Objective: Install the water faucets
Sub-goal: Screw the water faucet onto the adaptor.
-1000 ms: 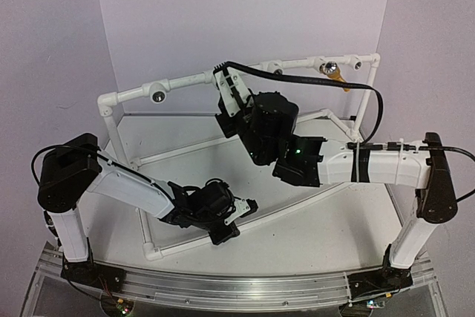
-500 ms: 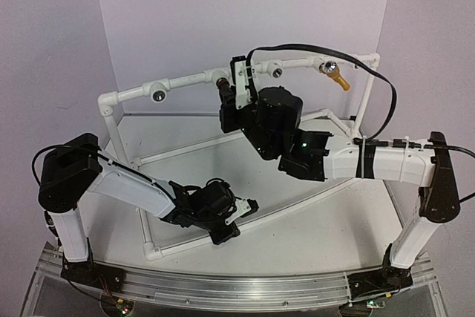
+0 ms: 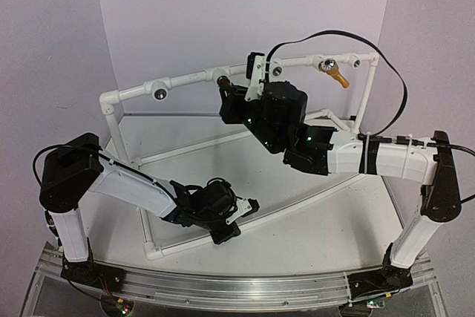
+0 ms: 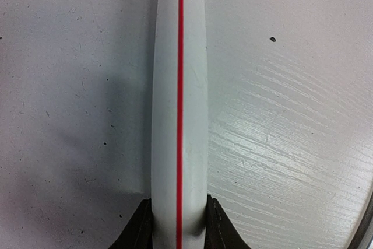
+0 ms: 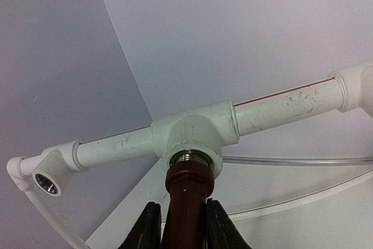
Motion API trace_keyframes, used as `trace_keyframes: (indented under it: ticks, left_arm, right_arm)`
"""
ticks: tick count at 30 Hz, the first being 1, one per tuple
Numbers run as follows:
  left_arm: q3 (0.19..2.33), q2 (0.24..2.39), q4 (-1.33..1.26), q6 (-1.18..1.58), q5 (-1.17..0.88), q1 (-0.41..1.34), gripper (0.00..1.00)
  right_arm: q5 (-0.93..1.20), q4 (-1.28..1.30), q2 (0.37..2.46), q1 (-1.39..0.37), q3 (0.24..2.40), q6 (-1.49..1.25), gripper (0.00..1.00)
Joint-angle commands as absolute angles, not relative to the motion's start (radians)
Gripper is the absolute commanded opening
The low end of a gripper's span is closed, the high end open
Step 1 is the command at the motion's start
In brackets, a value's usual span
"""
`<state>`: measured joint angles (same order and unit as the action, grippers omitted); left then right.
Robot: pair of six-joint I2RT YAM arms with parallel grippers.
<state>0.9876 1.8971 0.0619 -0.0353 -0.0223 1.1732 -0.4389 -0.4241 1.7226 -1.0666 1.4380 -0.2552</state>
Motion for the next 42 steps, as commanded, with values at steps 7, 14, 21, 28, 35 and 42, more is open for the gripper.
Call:
trace_keyframes:
  ticks: [7, 14, 21, 28, 35, 42]
  left_arm:
    - [0.980, 2.033, 0.049, -0.075, -0.163, 1.245, 0.00]
    - [0.979, 2.033, 0.051, -0.075, -0.164, 1.245, 0.00]
    - [0.982, 2.036, 0.051, -0.075, -0.168, 1.245, 0.00]
    - [0.984, 2.038, 0.052, -0.076, -0.168, 1.245, 0.00]
    - [0.984, 2.038, 0.054, -0.076, -0.169, 1.245, 0.00]
    - [0.984, 2.036, 0.054, -0.076, -0.171, 1.244, 0.00]
  right_arm:
    - [-0.387, -0.501, 1.737, -0.926, 1.442, -0.624, 0.00]
    - [-0.375, -0.545, 1.747, -0.908, 1.430, -0.777, 0.00]
    - [-0.374, -0.578, 1.748, -0.894, 1.408, -0.968, 0.00]
    - [-0.366, -0.625, 1.763, -0.877, 1.400, -1.112, 0.00]
    - [-0.363, -0.696, 1.791, -0.873, 1.399, -1.245, 0.00]
    - [-0.364, -0.770, 1.790, -0.871, 1.385, -1.308, 0.00]
